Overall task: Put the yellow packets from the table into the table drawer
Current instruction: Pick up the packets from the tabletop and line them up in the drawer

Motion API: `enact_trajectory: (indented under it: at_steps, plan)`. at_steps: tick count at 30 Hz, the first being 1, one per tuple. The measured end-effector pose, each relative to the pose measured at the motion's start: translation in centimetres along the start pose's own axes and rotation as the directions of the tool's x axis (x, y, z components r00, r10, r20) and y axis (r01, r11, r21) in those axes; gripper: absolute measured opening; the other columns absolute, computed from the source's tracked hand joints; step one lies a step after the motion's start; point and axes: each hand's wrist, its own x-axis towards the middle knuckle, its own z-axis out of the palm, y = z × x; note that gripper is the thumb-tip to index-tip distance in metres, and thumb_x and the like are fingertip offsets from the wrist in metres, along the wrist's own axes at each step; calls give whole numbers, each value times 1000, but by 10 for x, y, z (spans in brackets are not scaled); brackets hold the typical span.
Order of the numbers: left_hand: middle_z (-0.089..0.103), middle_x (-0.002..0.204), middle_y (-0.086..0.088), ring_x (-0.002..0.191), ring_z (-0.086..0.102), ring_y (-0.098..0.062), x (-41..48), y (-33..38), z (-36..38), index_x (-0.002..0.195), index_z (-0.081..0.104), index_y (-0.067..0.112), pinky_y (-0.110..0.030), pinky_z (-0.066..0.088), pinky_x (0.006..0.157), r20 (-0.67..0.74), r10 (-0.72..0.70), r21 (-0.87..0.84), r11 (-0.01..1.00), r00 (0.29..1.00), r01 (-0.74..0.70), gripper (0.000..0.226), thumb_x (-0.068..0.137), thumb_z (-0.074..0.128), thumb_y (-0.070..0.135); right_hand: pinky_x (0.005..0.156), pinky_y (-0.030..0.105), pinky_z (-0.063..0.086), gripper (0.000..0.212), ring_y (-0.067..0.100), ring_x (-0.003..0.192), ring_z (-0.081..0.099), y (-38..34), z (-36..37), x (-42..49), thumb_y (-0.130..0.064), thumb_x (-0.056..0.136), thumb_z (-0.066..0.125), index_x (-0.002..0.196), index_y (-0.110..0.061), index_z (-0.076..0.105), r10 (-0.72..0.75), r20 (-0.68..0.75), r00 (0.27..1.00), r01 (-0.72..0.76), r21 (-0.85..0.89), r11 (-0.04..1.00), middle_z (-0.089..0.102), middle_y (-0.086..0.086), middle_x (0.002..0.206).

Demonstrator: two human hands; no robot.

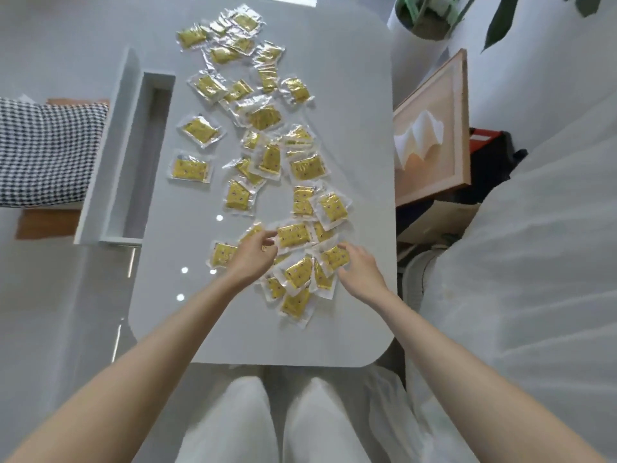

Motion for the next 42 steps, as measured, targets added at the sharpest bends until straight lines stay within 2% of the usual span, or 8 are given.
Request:
enact_trajectory:
  at_steps: [11,17,23,27,31,34,37,42]
  plan:
    - [56,133,-6,118,55,-21,83,-59,84,137,48,17,-41,46,101,-29,-20,38,999,999,22,42,95,48,18,104,40,36,67,25,139,26,66,52,112,-4,88,52,147,-23,27,-102,72,992,120,-312,942,23,1,156]
    - [46,138,-4,130,39,-23,114,-98,131,138,43,24,-42,37,107,-43,-10,258,966,999,21,58,84,63,35,101,38,38,93,30,136,25,98,88,161,2,77,64,151,-30,16,-190,84,978,204,-558,804,22,9,153]
    - [40,125,-5,116,36,-24,124,-114,151,134,40,22,-36,35,97,-99,37,492,870,994,17,69,76,72,41,90,33,35,57,28,120,38,102,94,177,-19,77,75,126,-18,47,-311,-22,950,213,-683,699,42,7,130]
    - [42,123,-7,116,36,-27,130,-113,154,122,45,19,-38,31,99,-103,-12,511,857,995,64,63,73,75,44,91,36,26,26,26,108,49,108,97,168,-14,82,67,105,-16,56,-380,-153,912,168,-707,687,63,4,106]
    - [41,118,-7,112,35,-26,127,-113,156,112,48,16,-36,30,95,-121,20,551,833,992,51,50,76,72,42,95,39,21,17,22,94,50,103,89,147,-34,91,61,95,-21,51,-251,-203,947,110,-528,842,60,-3,88]
    - [43,121,-7,115,37,-26,121,-114,157,115,47,17,-37,31,97,-143,86,553,833,986,7,47,80,70,36,86,39,40,30,23,87,55,93,90,131,-37,85,68,91,-17,47,64,-157,986,-67,-11,998,57,-2,87]
    - [51,119,-4,111,47,-24,113,-118,161,113,47,16,-37,39,94,-127,82,507,862,989,-6,43,82,70,34,88,43,53,43,26,100,63,92,104,122,-31,78,78,105,-9,51,277,-14,961,-238,473,849,61,8,108]
    - [60,98,-1,97,57,-24,112,-124,162,104,52,16,-39,48,83,-122,-60,276,957,991,92,41,77,75,35,81,35,53,47,21,101,62,97,133,119,-23,82,75,113,-10,42,383,54,922,-329,632,702,57,9,117]
